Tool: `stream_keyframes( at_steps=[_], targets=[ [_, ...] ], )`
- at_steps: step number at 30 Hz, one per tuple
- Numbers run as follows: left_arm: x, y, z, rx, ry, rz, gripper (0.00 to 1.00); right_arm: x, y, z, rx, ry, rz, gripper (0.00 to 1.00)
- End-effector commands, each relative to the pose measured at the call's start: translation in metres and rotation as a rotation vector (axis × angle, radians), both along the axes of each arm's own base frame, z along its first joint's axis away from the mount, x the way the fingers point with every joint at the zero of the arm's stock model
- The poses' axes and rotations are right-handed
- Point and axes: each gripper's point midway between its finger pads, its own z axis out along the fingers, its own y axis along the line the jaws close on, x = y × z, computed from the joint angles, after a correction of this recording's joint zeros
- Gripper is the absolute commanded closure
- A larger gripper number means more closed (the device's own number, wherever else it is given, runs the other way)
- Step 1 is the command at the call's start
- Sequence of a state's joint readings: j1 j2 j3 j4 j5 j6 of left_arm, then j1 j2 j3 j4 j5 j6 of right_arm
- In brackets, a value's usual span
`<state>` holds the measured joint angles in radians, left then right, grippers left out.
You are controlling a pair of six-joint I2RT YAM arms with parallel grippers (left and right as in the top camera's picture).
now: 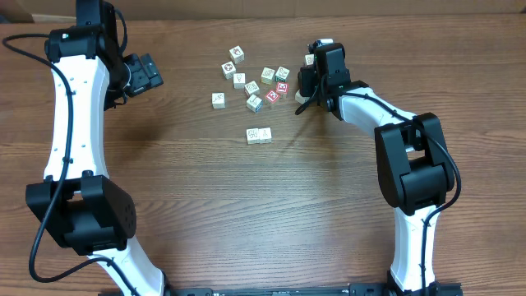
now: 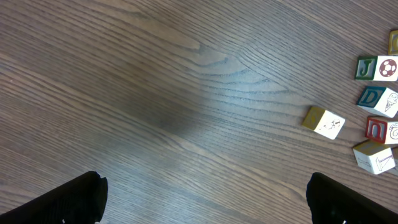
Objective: Form a horizontal line
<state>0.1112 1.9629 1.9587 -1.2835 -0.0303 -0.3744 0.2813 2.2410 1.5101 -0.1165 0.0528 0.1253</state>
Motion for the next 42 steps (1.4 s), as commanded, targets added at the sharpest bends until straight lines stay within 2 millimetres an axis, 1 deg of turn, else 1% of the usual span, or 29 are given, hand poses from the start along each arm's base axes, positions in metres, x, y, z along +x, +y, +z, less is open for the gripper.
stream_keyframes(
  at_steps=[1,2,5,8,9,13,16,23,26,30,32,36,38,42],
  targets=[
    [0.002,-0.005,0.004,-0.005,-0.013,-0.004,0.00,0.008,-0.002,0.029,0.009,-0.057,-0.006,0.52],
    [0.002,-0.005,0.004,-0.005,-0.013,-0.004,0.00,0.008,-0.001,0.026,0.008,-0.053,-0.006,0.52],
    [0.002,-0.005,0.004,-0.005,-0.013,-0.004,0.00,0.006,-0.002,0.011,0.001,-0.028,-0.007,0.52],
    [0.002,-0.005,0.004,-0.005,-0.013,-0.004,0.00,0.006,-0.003,0.007,-0.001,-0.020,-0.009,0.57],
    [0.002,-0.005,0.004,-0.005,-0.013,-0.004,0.00,0.007,-0.004,0.008,0.000,-0.024,-0.010,0.57],
    [0.002,-0.005,0.004,-0.005,-0.013,-0.004,0.00,0.010,-0.003,0.015,0.006,-0.045,-0.010,0.68],
    [0.002,-0.005,0.004,-0.005,-0.013,-0.004,0.00,0.011,-0.003,0.031,0.013,-0.070,-0.010,0.76],
    [0.002,-0.005,0.004,-0.005,-0.013,-0.004,0.00,0.009,-0.003,0.072,0.027,-0.120,-0.010,0.76],
    [0.002,-0.005,0.004,-0.005,-0.013,-0.004,0.00,0.005,-0.004,0.094,0.032,-0.138,-0.010,0.76],
    [0.002,-0.005,0.004,-0.005,-0.013,-0.004,0.00,-0.008,-0.008,0.123,0.033,-0.138,-0.010,0.76],
    [0.002,-0.005,0.004,-0.005,-0.013,-0.004,0.00,-0.021,-0.011,0.132,0.025,-0.109,-0.010,0.76],
    [0.002,-0.005,0.004,-0.005,-0.013,-0.004,0.00,-0.050,-0.020,0.136,0.002,-0.009,-0.015,0.75],
    [0.002,-0.005,0.004,-0.005,-0.013,-0.004,0.00,-0.060,-0.022,0.135,-0.008,0.024,-0.015,0.68],
    [0.002,-0.005,0.004,-0.005,-0.013,-0.004,0.00,-0.065,-0.023,0.131,-0.010,0.052,-0.011,0.58]
  ],
)
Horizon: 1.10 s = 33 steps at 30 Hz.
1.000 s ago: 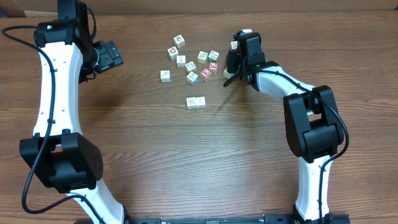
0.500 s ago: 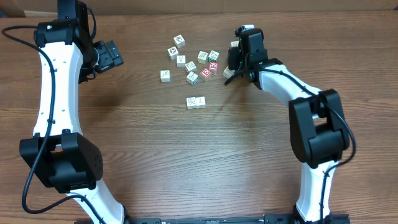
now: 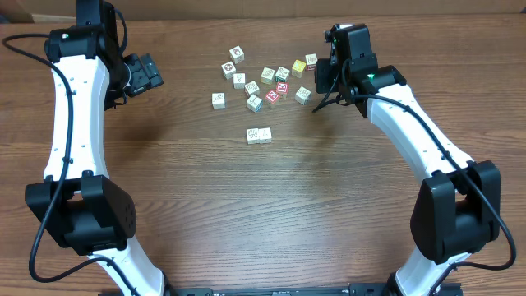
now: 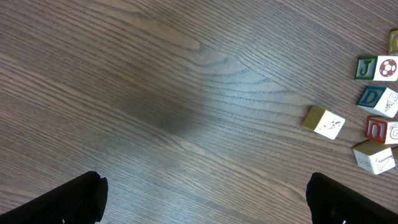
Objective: Form a horizontal line
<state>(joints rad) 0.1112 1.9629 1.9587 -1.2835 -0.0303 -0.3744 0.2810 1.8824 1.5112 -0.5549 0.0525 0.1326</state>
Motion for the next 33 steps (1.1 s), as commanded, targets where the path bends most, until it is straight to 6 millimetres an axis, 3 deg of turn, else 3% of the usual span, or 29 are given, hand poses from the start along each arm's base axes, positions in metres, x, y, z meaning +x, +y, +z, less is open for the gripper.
stream_keyframes(
  at_steps=[1,5,12,13,16,20,28,33],
  targets=[
    [0.002,-0.005,0.004,-0.005,-0.013,-0.004,0.00,0.002,-0.003,0.013,0.011,-0.022,-0.001,0.56],
    [0.002,-0.005,0.004,-0.005,-0.013,-0.004,0.00,0.001,0.004,0.013,0.040,-0.019,0.015,0.47],
    [0.002,-0.005,0.004,-0.005,-0.013,-0.004,0.00,-0.004,0.003,-0.004,0.122,0.041,-0.099,0.45],
    [0.002,-0.005,0.004,-0.005,-0.013,-0.004,0.00,-0.005,0.002,-0.009,0.128,0.049,-0.109,0.40],
    [0.002,-0.005,0.004,-0.005,-0.013,-0.004,0.00,-0.008,0.003,-0.018,0.141,0.063,-0.117,0.00],
    [0.002,-0.005,0.004,-0.005,-0.013,-0.004,0.00,-0.015,0.012,-0.033,0.208,0.089,-0.108,0.00],
    [0.002,-0.005,0.004,-0.005,-0.013,-0.004,0.00,-0.025,0.010,-0.070,0.245,0.136,-0.172,0.00],
    [0.002,-0.005,0.004,-0.005,-0.013,-0.004,0.00,-0.025,0.018,-0.103,0.234,0.177,-0.174,0.10]
  ],
)
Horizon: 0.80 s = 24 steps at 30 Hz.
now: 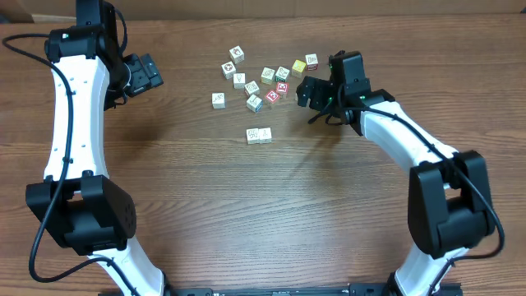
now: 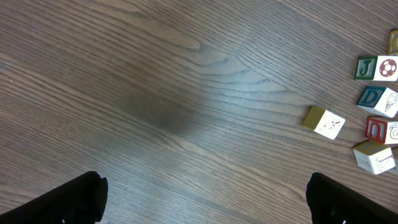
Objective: Form a horizontal line
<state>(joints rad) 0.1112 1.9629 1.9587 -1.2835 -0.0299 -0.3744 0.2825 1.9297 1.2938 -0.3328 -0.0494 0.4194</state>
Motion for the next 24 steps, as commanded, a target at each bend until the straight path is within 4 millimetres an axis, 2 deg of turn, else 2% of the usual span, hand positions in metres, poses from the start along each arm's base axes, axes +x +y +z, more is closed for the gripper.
stream_keyframes(
  at_steps=[1,6,9,13,20,24],
  targets=[
    [0.002,-0.005,0.004,-0.005,-0.013,-0.004,0.00,-0.007,0.007,-0.035,0.001,0.066,-0.003,0.13],
    [0.002,-0.005,0.004,-0.005,-0.013,-0.004,0.00,-0.006,0.022,-0.066,-0.021,0.077,0.020,0.15],
    [0.002,-0.005,0.004,-0.005,-0.013,-0.004,0.00,-0.002,0.018,-0.079,-0.059,0.066,-0.047,0.15],
    [0.002,-0.005,0.004,-0.005,-0.013,-0.004,0.00,0.007,0.016,-0.077,-0.039,0.034,-0.119,0.16],
    [0.002,-0.005,0.004,-0.005,-0.013,-0.004,0.00,0.024,0.021,-0.064,0.020,-0.038,-0.158,0.34],
    [0.002,-0.005,0.004,-0.005,-0.013,-0.004,0.00,0.030,0.015,-0.060,-0.004,-0.075,-0.189,0.38]
  ],
)
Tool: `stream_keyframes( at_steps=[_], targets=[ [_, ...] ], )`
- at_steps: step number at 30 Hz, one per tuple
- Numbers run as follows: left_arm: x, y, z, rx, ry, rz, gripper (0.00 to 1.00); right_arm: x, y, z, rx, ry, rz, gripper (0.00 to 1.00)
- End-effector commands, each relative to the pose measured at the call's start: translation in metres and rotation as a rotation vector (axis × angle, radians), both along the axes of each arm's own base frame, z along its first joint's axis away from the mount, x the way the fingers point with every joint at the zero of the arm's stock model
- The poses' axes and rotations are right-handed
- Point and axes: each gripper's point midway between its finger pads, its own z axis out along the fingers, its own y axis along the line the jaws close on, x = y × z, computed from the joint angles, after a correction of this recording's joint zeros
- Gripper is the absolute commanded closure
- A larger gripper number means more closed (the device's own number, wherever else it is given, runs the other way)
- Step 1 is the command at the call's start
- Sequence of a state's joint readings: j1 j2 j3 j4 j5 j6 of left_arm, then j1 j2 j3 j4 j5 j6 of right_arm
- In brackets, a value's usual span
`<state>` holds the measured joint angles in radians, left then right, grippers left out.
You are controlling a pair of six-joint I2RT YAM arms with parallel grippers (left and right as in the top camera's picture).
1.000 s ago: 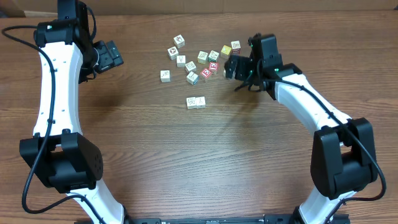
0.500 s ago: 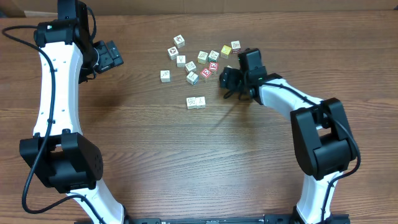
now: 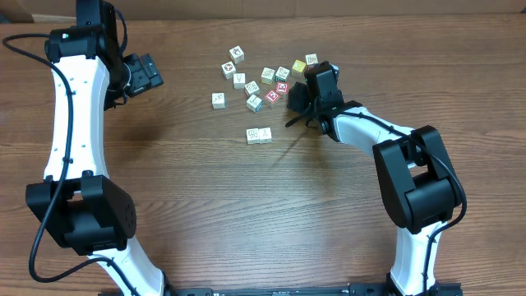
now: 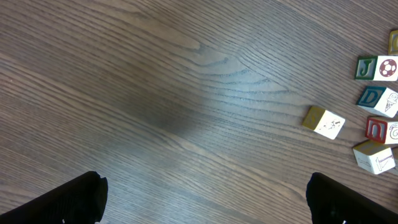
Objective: Form a horizontal line
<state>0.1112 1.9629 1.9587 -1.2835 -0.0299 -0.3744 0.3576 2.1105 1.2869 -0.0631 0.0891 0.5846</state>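
Several small picture-and-letter blocks (image 3: 255, 82) lie scattered at the table's far middle. Two cream blocks (image 3: 259, 135) sit side by side in a short row nearer the front. My right gripper (image 3: 296, 97) is low at the right edge of the scatter, just beside the red blocks (image 3: 278, 91); its jaws are hidden under the wrist. My left gripper (image 3: 146, 74) hangs open over bare wood to the left of the blocks. In the left wrist view the left gripper (image 4: 208, 196) is spread wide, with a cream block (image 4: 324, 121) and the J block (image 4: 376, 67) off to the right.
The wooden table (image 3: 205, 205) runs wide in front of the row. A yellow block (image 3: 298, 68) and a cream block (image 3: 311, 59) lie just behind the right gripper. Both arm bases stand at the front edge.
My right gripper has moved left and slightly nearer, from just right of the scatter to its right edge beside the red blocks. The left arm and the two-block row are unchanged.
My right gripper first stood over the right side of the scatter. Then it was drawn back to the far right, showing a cream block lying there. Later it was down at that block, and now it covers that spot. The left arm stayed still throughout.
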Motion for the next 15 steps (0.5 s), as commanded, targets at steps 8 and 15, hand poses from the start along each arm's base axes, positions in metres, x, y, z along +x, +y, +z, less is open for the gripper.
stream_keyframes(
  at_steps=[8,15],
  targets=[
    [0.0017,-0.0047,0.0040,-0.005,-0.013,-0.004,0.00,0.0089,-0.0128,-0.0070,-0.034,-0.038,-0.069,0.43],
    [0.0017,-0.0047,0.0040,-0.005,-0.013,-0.004,0.00,0.0099,-0.0161,-0.0064,-0.047,-0.044,-0.083,0.44]
  ],
)
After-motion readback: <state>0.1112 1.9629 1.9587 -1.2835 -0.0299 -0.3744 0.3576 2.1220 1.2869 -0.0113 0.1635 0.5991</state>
